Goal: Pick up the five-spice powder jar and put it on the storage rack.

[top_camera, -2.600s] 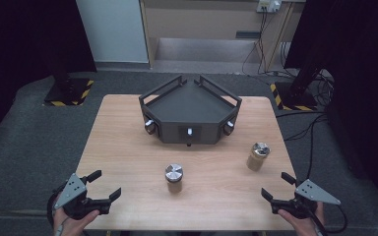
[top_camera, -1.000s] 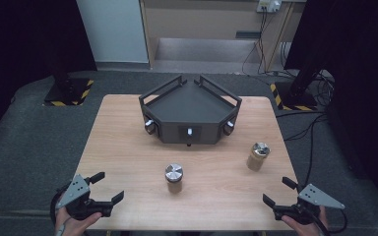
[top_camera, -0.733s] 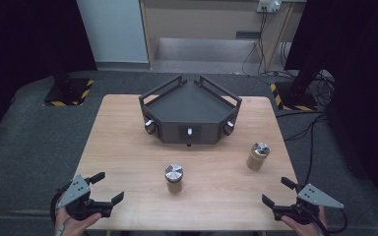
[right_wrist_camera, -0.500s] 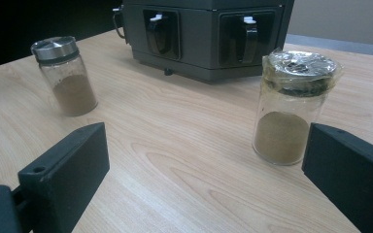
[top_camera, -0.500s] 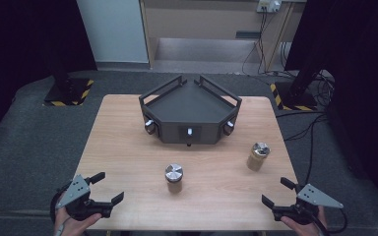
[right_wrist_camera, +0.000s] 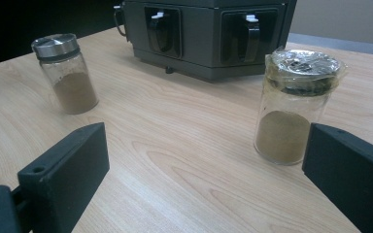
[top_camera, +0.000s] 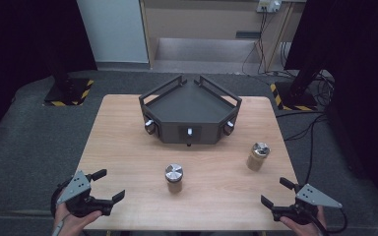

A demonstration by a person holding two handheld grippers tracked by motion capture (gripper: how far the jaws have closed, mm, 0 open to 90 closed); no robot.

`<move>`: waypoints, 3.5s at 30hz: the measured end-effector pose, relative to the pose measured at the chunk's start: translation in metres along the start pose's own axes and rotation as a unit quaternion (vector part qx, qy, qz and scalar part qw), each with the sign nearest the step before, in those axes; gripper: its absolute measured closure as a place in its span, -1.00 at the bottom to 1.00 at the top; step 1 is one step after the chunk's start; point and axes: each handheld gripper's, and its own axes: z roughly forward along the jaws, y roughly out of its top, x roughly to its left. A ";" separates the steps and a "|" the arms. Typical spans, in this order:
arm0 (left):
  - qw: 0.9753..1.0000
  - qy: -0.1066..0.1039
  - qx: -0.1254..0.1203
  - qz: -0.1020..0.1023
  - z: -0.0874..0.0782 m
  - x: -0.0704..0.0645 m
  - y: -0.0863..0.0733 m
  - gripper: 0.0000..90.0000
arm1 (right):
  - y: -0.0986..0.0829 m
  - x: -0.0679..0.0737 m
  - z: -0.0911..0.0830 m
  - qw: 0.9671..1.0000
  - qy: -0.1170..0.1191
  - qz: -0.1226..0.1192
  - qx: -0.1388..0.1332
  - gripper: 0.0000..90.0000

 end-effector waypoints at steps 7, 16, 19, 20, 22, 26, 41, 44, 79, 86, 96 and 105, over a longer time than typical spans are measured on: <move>1.000 -0.003 0.006 0.008 -0.004 0.002 0.009 -0.95 | 0.000 0.000 0.001 1.000 0.002 -0.001 0.001 -0.92; 0.999 -0.013 0.035 0.030 -0.011 0.011 0.032 -0.95 | 0.000 0.000 0.001 1.000 0.004 0.000 0.001 -0.92; 0.998 -0.014 0.043 0.040 -0.013 0.015 0.042 -0.95 | 0.001 0.000 0.002 1.000 0.004 -0.001 0.002 -0.92; 0.998 -0.015 0.045 0.041 -0.013 0.016 0.045 -0.95 | 0.001 0.000 0.002 1.000 0.004 -0.002 0.003 -0.92; 0.998 -0.017 0.046 0.042 -0.015 0.020 0.049 -0.94 | 0.001 0.001 0.002 1.000 0.004 -0.003 0.003 -0.92; 0.998 -0.030 0.049 0.041 -0.017 0.031 0.058 -0.93 | 0.001 0.000 0.002 1.000 0.004 -0.002 0.002 -0.92; 0.991 -0.068 0.086 0.071 -0.005 0.043 0.090 -0.96 | 0.000 -0.001 0.001 1.000 0.005 -0.001 0.000 -0.91; 0.991 -0.071 0.089 0.071 -0.001 0.044 0.092 -0.96 | 0.001 0.000 0.001 1.000 0.005 -0.001 -0.001 -0.92; 0.973 -0.142 0.147 0.106 0.087 0.037 0.131 -0.95 | 0.001 -0.001 0.000 1.000 0.007 -0.002 0.000 -0.90; 0.970 -0.152 0.155 0.105 0.104 0.035 0.134 -0.95 | 0.001 -0.001 0.001 1.000 0.007 -0.002 0.000 -0.90; 0.966 -0.171 0.167 0.101 0.135 0.029 0.128 -0.93 | 0.001 -0.001 0.000 1.000 0.007 -0.002 0.000 -0.89; 0.965 -0.177 0.169 0.099 0.158 0.025 0.122 -0.90 | 0.001 -0.001 0.000 1.000 0.006 -0.003 0.000 -0.89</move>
